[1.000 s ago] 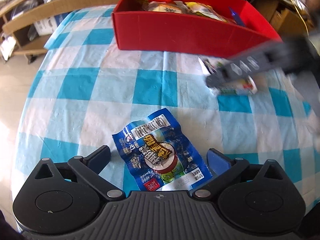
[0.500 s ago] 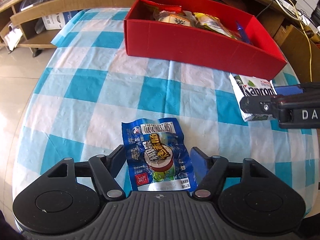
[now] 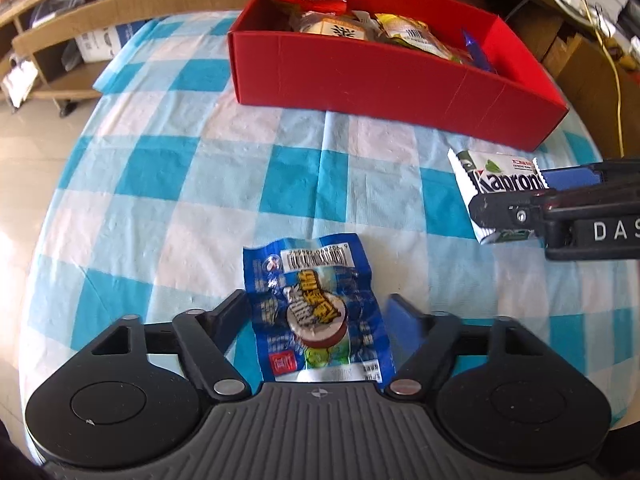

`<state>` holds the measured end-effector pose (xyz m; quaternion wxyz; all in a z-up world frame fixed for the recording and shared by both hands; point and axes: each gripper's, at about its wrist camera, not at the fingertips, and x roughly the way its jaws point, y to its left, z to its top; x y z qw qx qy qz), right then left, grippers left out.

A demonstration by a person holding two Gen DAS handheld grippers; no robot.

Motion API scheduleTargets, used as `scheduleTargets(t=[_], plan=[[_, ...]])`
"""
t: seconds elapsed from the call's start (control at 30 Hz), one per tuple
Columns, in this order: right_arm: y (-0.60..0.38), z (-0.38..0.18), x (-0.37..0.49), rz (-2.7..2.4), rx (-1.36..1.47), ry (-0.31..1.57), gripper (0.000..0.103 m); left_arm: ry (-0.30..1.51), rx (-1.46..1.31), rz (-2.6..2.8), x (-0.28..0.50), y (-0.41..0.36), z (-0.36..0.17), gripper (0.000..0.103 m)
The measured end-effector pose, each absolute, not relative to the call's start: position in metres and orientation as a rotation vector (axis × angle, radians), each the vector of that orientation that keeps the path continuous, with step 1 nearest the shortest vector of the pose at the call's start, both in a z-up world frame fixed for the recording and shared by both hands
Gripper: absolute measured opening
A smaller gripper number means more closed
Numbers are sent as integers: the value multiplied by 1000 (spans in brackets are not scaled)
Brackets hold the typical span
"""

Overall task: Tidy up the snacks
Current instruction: 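Grasp the blue sausage packet with left gripper while right grasps the Kaprons packet, then carry the blue packet and Kaprons packet over the red box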

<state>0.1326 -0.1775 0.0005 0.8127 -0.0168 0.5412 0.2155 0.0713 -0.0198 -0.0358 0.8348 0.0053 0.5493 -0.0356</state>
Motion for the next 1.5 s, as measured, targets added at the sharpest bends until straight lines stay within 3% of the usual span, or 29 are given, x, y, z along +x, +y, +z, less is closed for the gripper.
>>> scheduleTargets(t=[0.07, 0.13, 0.17, 0.2, 0.27, 0.83, 1.5], plan=[[-176, -1, 133, 463, -38, 1163, 76, 1165, 29, -78, 73, -25, -39, 95], [-175, -1, 133, 462, -42, 1163, 76, 1159, 89, -69, 70, -33, -42, 93], [-175, -1, 133, 463, -41, 1161, 76, 1149, 111, -67, 67, -35, -41, 90], [-176, 0, 133, 463, -39, 1159, 76, 1142, 99, -68, 65, -32, -39, 80], [-178, 3, 133, 460, -31, 1149, 76, 1140, 51, -74, 66, -25, -33, 75], [-187, 32, 139, 430, 17, 1045, 76, 992, -2, -94, 86, -23, 14, 75], [-197, 42, 152, 392, 54, 1004, 76, 911, -7, -96, 119, -24, 30, 75]])
